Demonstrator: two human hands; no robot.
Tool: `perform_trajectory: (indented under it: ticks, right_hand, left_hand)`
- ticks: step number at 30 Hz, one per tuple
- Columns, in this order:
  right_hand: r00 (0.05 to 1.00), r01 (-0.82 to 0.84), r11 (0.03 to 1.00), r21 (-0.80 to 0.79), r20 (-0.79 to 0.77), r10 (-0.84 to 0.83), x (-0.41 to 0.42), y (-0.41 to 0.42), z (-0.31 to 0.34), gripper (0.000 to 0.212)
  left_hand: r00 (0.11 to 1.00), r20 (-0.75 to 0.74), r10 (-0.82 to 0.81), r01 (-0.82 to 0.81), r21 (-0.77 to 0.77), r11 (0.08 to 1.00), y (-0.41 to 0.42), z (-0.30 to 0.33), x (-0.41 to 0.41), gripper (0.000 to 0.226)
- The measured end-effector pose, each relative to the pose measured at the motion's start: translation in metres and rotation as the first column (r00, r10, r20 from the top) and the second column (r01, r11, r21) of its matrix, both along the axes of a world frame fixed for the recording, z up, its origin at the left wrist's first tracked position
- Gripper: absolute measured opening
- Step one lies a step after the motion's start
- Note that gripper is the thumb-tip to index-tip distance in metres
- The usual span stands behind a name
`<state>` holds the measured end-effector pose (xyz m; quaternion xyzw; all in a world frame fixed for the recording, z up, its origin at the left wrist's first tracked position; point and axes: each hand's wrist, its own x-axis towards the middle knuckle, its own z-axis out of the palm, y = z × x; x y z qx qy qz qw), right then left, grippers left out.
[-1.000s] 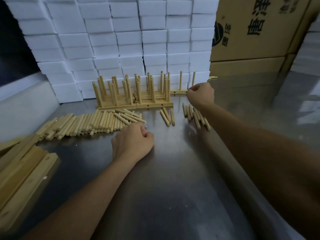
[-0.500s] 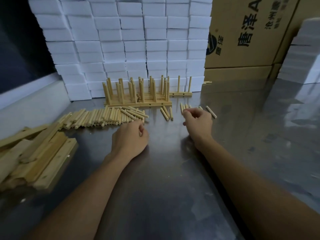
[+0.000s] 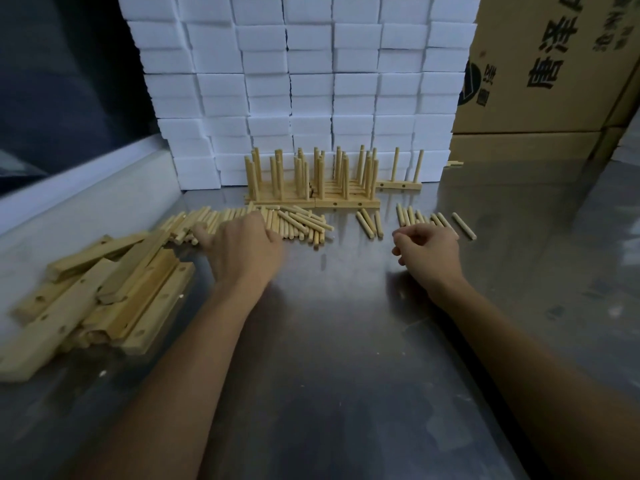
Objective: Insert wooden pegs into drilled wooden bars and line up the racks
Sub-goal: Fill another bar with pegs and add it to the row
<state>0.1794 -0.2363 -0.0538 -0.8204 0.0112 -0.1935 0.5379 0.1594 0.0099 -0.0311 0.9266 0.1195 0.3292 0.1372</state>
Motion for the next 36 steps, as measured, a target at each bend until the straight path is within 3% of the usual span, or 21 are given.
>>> perform_trajectory:
  ticks: [5, 9, 12, 16, 24, 32, 34, 36]
  right_hand:
    - [1.000, -0.027, 0.998, -0.062, 0.000, 0.027, -0.002, 0.002, 0.000, 0.015]
    - [1.000, -0.029, 0.996, -0.082, -0.002, 0.029, -0.001, 0.001, -0.002, 0.016]
    - [1.000, -0.027, 0.995, -0.093, -0.002, 0.027, 0.001, 0.001, -0.004, 0.017]
    - [1.000, -0.024, 0.995, -0.098, -0.010, 0.023, 0.003, 0.001, -0.005, 0.017]
    - [0.999, -0.034, 0.994, -0.104, -0.013, 0.033, 0.005, 0.000, -0.005, 0.018]
    - [0.999, -0.035, 0.995, -0.097, -0.012, 0.034, 0.006, 0.000, -0.007, 0.016]
    - [0.999, -0.033, 0.995, -0.093, -0.013, 0.032, 0.006, 0.000, -0.008, 0.015]
    - [0.999, -0.034, 0.994, -0.100, -0.015, 0.032, 0.006, -0.001, -0.009, 0.016]
  left_hand:
    - [0.981, -0.102, 0.168, -0.175, -0.071, 0.982, 0.025, 0.003, -0.001, 0.018]
    - [0.966, -0.014, 0.260, -0.259, 0.010, 0.966, 0.040, 0.006, -0.003, 0.022]
    - [0.904, -0.153, 0.398, -0.395, 0.050, 0.917, 0.050, 0.010, -0.007, 0.052]
    - [0.867, -0.275, 0.416, -0.428, 0.018, 0.904, 0.061, 0.006, -0.009, 0.056]
    - [0.923, -0.138, 0.360, -0.359, 0.038, 0.933, 0.056, 0.005, -0.005, 0.018]
    - [0.982, 0.169, 0.088, -0.090, 0.003, 0.996, 0.015, 0.010, -0.006, 0.046]
    - [0.984, 0.176, 0.016, -0.003, -0.076, 0.997, 0.002, 0.010, -0.005, 0.047]
    - [0.987, 0.125, -0.105, 0.141, -0.332, 0.933, -0.008, 0.009, -0.002, 0.028]
